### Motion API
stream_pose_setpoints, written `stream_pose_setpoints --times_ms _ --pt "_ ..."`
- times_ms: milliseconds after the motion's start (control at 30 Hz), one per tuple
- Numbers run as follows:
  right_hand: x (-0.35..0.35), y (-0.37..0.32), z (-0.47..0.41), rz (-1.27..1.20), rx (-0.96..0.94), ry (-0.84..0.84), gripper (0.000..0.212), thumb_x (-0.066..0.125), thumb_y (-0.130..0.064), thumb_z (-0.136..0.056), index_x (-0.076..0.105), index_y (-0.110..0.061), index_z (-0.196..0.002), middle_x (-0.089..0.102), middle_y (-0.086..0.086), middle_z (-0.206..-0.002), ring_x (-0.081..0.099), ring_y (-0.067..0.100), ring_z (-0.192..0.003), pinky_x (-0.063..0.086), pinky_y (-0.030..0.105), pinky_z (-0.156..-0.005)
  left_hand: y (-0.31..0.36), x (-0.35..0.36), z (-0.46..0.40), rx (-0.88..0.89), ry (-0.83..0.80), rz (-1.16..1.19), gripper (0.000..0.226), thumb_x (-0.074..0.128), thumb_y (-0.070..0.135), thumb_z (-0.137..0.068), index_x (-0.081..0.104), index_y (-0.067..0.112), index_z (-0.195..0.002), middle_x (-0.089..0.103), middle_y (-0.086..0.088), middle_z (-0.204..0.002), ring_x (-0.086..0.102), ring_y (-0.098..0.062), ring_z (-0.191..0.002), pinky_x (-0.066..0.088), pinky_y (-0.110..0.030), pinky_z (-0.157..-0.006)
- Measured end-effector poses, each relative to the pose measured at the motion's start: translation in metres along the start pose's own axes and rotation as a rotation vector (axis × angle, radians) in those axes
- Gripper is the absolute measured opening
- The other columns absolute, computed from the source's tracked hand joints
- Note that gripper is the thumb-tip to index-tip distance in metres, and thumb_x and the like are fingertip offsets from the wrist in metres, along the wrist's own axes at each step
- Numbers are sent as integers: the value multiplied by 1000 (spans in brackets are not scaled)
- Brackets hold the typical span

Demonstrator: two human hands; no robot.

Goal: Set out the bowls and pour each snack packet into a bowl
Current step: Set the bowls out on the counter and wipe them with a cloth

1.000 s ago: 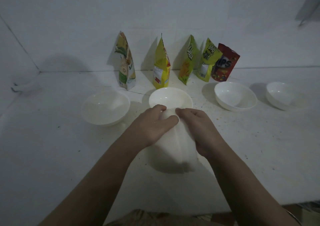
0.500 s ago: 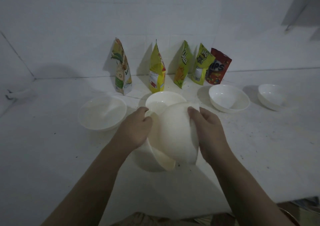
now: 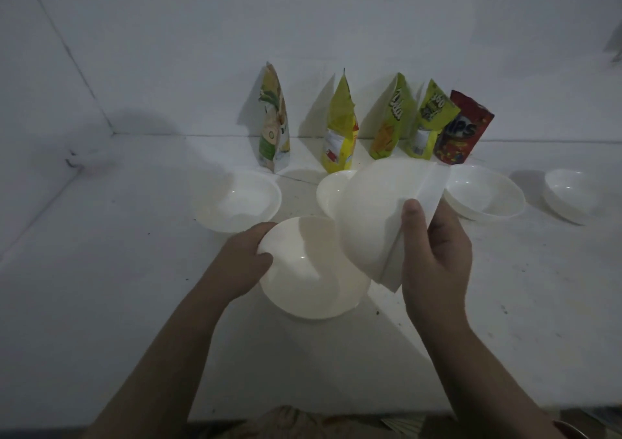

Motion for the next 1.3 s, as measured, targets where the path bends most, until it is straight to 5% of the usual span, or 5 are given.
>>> stream_pose_setpoints --times_ms 467,867,1067,1167,1300 --pt "-11 -5 7 62 -78 -15 23 47 -19 -98 59 -36 -88 66 -27 -83 60 -8 -80 46 8 -62 65 22 10 433 222 -107 38 54 14 -83 62 11 -120 60 -2 -124 54 -14 -117 39 -20 -100" --pt "-116 21 -31 -25 100 54 21 48 -21 -101 66 -27 -92 70 -18 -85 64 -2 -81 51 16 -66 180 123 23 457 22 96 65 47 19 -87 29 25 -149 29 12 -153 33 -1 -136 32 -33 -115" --pt "-174 45 -47 -44 211 63 24 48 -22 -101 66 -19 -85 68 -8 -74 62 2 -68 52 18 -58 229 186 37 501 2 7 70 52 35 -88 21 31 -150 8 22 -156 12 5 -140 14 7 -94" --pt "-200 58 -52 -53 279 27 26 47 -25 -102 66 -15 -88 68 -8 -75 64 3 -68 53 16 -58 238 215 39 484 19 -24 73 59 40 -90 20 30 -150 6 19 -157 13 1 -142 11 4 -97" --pt "-230 78 -53 -52 348 -26 41 40 -37 -103 67 -8 -93 69 9 -84 68 24 -81 58 39 -68 244 248 42 442 42 -58 77 61 47 -87 21 28 -150 10 16 -157 20 -1 -139 19 -8 -102"
Point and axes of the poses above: each hand's wrist, its own z-axis away from the middle knuckle, its own x-axis out of the palm, y = z × x, the point moved 7 cm from there along -z, towards the middle knuckle
